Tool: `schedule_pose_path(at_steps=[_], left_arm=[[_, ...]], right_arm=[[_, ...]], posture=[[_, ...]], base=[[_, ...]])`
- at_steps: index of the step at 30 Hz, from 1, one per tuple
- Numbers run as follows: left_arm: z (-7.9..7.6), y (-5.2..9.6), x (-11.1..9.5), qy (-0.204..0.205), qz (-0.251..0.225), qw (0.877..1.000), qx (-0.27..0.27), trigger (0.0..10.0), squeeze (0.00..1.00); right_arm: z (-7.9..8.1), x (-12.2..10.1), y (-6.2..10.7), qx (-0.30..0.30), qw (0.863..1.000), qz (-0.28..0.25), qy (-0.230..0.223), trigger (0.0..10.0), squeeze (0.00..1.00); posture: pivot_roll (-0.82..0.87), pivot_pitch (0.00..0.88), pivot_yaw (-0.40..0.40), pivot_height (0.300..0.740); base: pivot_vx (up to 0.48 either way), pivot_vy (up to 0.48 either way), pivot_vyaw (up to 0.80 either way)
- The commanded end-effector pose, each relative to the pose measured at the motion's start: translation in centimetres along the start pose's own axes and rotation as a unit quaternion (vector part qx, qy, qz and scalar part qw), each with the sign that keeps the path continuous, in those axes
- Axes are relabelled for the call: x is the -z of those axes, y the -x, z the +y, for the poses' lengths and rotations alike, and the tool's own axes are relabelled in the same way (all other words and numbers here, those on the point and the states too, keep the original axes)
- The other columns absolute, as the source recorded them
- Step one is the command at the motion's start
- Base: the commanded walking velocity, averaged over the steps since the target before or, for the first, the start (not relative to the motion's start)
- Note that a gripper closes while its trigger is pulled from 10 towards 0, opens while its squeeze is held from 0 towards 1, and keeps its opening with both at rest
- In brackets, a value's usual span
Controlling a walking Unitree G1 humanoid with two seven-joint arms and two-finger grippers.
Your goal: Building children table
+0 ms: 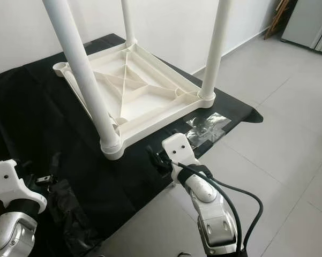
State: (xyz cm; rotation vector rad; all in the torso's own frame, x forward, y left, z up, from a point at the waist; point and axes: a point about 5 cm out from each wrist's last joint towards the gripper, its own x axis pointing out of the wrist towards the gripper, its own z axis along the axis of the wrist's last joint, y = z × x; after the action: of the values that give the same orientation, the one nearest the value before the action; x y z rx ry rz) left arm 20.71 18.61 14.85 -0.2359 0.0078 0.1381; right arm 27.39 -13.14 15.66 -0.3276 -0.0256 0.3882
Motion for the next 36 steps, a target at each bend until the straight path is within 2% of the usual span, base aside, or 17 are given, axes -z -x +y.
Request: schedule_pose_path(at_steps=[1,4,23,36], left_arm=[[-0.28,0.07,0.64,-0.117,0.024,0.992,0.046,10.0,0.00],[-0.49,-0.03,0.71,-0.109,0.017,0.993,0.041,10.0,0.00],[-0.65,-0.23,0.86,-0.093,0.025,0.994,0.058,10.0,0.00],[-0.97,-0.27,0.61,-0.080,0.023,0.993,0.079,10.0,0.00]], right_arm=[[3.30,-1.53,-0.81,-0.062,0.997,-0.031,-0.043,10.0,0.00],[3.24,-1.32,-0.91,-0.070,0.996,-0.026,-0.040,10.0,0.00],[3.32,-1.09,-0.72,-0.077,0.996,-0.019,-0.049,10.0,0.00],[3.49,-1.49,-0.61,-0.107,0.991,-0.039,-0.064,10.0,0.00]], posture=[[-0.02,0.118,0.106,0.740],[-0.04,0.115,0.090,0.740],[-0.04,0.117,0.103,0.740],[-0.04,0.118,0.097,0.740]], base=[[0.000,0.000,0.00],[0.000,0.000,0.00],[0.000,0.000,0.00],[0.000,0.000,0.00]])
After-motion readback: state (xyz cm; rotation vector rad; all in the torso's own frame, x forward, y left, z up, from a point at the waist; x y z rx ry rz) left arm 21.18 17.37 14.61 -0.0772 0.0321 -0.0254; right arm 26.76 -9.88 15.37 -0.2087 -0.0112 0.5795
